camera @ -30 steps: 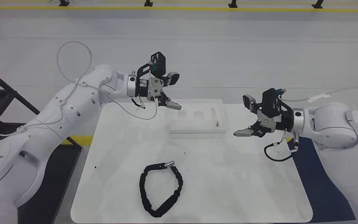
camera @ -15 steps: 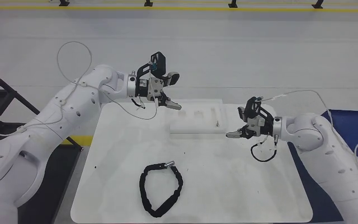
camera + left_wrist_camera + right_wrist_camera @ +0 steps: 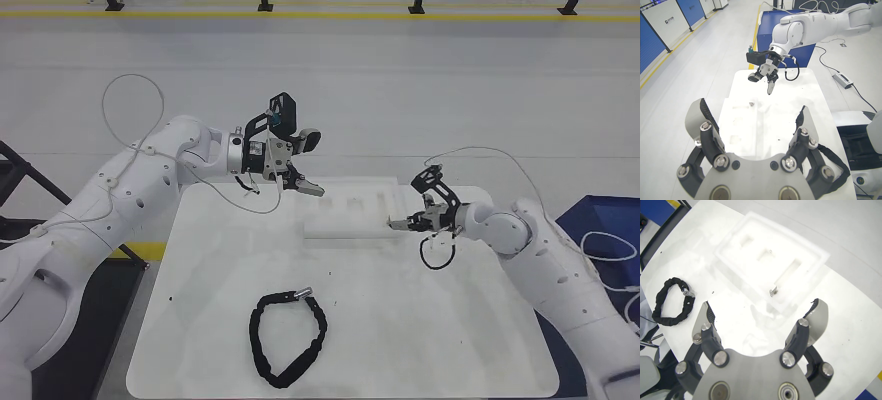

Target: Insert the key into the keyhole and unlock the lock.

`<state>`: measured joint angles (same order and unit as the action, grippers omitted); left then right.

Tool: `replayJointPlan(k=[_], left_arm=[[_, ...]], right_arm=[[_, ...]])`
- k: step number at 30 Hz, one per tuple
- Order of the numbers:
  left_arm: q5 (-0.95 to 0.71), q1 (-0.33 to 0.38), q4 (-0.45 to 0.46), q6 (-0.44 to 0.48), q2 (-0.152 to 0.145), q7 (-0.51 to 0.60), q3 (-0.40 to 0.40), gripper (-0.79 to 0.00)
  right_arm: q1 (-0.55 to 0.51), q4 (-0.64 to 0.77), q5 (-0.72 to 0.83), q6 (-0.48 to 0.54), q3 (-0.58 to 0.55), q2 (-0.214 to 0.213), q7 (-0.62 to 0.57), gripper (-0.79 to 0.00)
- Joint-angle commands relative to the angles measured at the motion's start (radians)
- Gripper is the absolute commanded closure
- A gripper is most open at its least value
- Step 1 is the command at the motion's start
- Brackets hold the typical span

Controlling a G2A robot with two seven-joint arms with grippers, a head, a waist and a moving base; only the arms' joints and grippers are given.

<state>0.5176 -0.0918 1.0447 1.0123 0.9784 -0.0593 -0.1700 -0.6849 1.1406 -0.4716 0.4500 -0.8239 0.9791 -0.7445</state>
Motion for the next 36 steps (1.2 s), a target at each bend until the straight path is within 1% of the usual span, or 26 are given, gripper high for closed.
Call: replayJointPlan(k=[1, 4, 7, 11, 17, 25, 28, 32, 34, 36], left_arm=[[0.0, 0.0, 0.0, 0.0, 0.0, 0.0, 0.0, -0.785], [0.0, 0.0, 0.0, 0.0, 0.0, 0.0, 0.0, -0.785], [0.0, 0.0, 0.0, 0.0, 0.0, 0.0, 0.0, -0.785], [0.0, 0.0, 0.0, 0.0, 0.0, 0.0, 0.0, -0.785], [0.0, 0.0, 0.0, 0.0, 0.0, 0.0, 0.0, -0.785], [0.0, 0.0, 0.0, 0.0, 0.0, 0.0, 0.0, -0.785], [0.0, 0.0, 0.0, 0.0, 0.0, 0.0, 0.0, -0.785], [0.0, 0.0, 0.0, 0.0, 0.0, 0.0, 0.0, -0.785], [0.0, 0.0, 0.0, 0.0, 0.0, 0.0, 0.0, -0.785], [0.0, 0.0, 0.0, 0.0, 0.0, 0.0, 0.0, -0.785]], right_arm=[[0.016, -0.026, 0.016, -0.033, 0.022, 0.015, -0.009, -0.785], [0.045, -0.075, 0.016, -0.076, 0.063, 0.041, -0.018, -0.785], [0.071, -0.116, -0.004, -0.097, 0.105, 0.068, -0.007, -0.785], [0.099, -0.197, 0.028, -0.132, 0.143, 0.107, 0.003, -0.785], [0.159, -0.292, 0.065, -0.188, 0.189, 0.165, -0.022, -0.785], [0.214, -0.423, 0.089, -0.186, 0.251, 0.243, -0.035, -0.785], [0.231, -0.464, 0.072, -0.186, 0.276, 0.272, -0.029, -0.785], [0.252, -0.501, 0.039, -0.213, 0.306, 0.307, -0.03, -0.785], [0.259, -0.52, 0.037, -0.234, 0.312, 0.322, -0.026, -0.785], [0.259, -0.52, 0.037, -0.234, 0.312, 0.322, -0.026, -0.785]])
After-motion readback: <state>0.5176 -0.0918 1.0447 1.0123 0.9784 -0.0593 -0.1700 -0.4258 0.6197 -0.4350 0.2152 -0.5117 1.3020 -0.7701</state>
